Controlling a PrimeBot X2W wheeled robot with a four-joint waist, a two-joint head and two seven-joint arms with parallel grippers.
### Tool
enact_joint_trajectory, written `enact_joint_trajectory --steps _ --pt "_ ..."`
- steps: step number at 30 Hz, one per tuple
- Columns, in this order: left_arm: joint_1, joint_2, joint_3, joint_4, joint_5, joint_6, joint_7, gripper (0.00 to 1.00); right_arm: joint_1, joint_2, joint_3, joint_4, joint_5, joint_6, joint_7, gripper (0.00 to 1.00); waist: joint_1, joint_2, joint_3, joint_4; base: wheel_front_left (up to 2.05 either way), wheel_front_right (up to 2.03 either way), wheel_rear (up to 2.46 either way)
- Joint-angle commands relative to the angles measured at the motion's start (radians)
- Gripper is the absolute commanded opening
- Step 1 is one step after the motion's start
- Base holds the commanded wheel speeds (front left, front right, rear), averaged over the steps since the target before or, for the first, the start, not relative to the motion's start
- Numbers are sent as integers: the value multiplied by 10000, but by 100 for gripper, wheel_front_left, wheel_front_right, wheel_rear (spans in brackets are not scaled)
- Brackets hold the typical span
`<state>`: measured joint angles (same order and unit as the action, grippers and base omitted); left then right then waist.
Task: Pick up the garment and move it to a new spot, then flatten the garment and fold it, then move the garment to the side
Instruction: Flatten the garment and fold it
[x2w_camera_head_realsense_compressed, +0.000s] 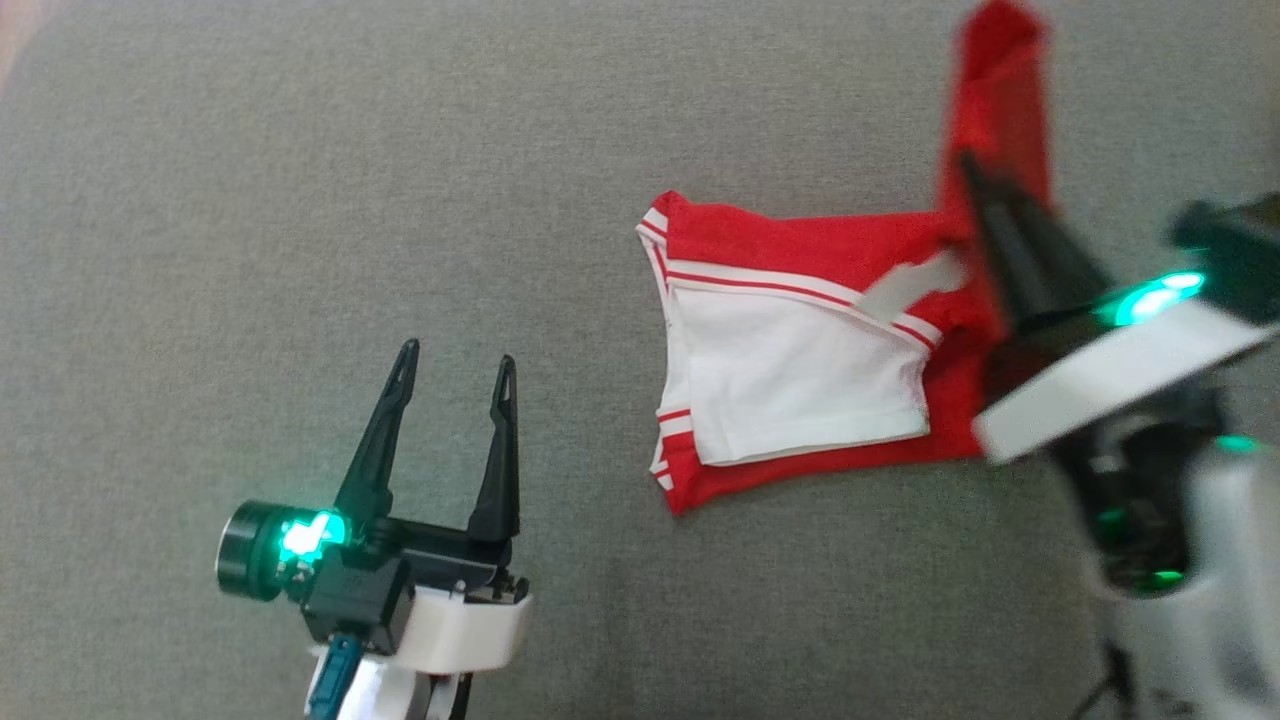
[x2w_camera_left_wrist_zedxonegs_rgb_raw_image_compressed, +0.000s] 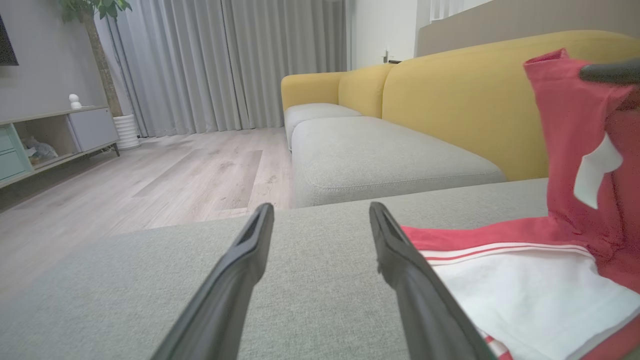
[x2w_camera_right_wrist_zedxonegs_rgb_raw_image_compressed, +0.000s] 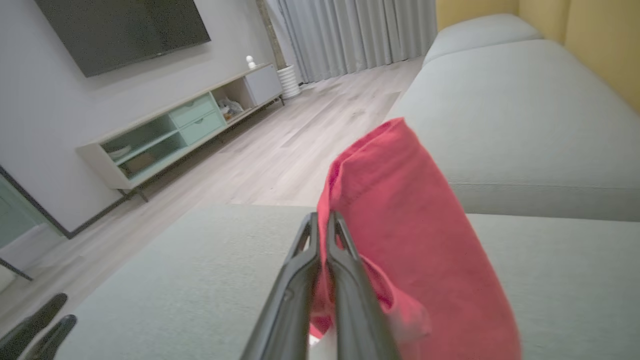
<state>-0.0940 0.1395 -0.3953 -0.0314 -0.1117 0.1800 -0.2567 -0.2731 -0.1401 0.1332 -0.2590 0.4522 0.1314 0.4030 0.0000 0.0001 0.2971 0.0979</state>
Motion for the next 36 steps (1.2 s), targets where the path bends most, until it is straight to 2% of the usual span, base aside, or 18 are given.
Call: enact_joint_trajectory --steps 1,5,10,11,12,13,14,19,22,26,32,36 --pt "-140 -45 390 -252 112 -65 -51 100 -305 194 438 -204 -124 -7 -116 0 0 -1 29 62 0 0 0" --pt "-148 -210 434 -191 191 -223 -51 100 -249 682 1398 691 -230 -7 -578 0 0 -1 66 239 0 0 0" --pt "-136 -367 513 -122 260 -385 -51 100 -182 875 2250 1810 -220 -7 -1142 0 0 -1 132 413 0 0 0" --pt "-135 -396 528 -107 271 -413 -51 100 -161 885 2395 1994 -165 -7 -1239 16 0 -1 141 435 0 0 0" --pt "-134 -423 542 -94 286 -437 -51 100 -137 889 2559 2125 -8 -7 -1383 49 0 -1 145 456 0 0 0" --pt "-128 -449 556 -81 299 -457 -51 100 -112 891 2719 2240 163 -7 -1515 91 0 -1 141 469 0 0 0" --pt "-117 -474 570 -60 309 -478 -51 100 -73 893 2873 2345 359 -7 -1626 100 0 -1 128 480 0 0 0" --pt "-52 -571 682 43 347 -553 -51 100 -58 896 3292 2271 1176 -7 -2204 100 0 -1 -64 427 0 0 0" --pt "-6 -589 744 58 370 -581 -51 100 -112 896 3036 2142 960 -7 -2397 100 0 -1 -199 367 0 0 0" --pt "160 -613 896 59 374 -631 -51 100 -13 845 2119 1904 449 -7 -2804 100 0 -1 -566 220 0 0 0" --pt "592 -685 1266 5 96 -678 -51 100 622 -98 997 1773 12 -7 -3995 100 0 -1 -1274 29 0 0 0" --pt "988 -730 1504 48 -117 -757 -51 100 1324 -786 738 2233 -870 -7 -5082 100 0 -1 -1816 -70 0 0 0"
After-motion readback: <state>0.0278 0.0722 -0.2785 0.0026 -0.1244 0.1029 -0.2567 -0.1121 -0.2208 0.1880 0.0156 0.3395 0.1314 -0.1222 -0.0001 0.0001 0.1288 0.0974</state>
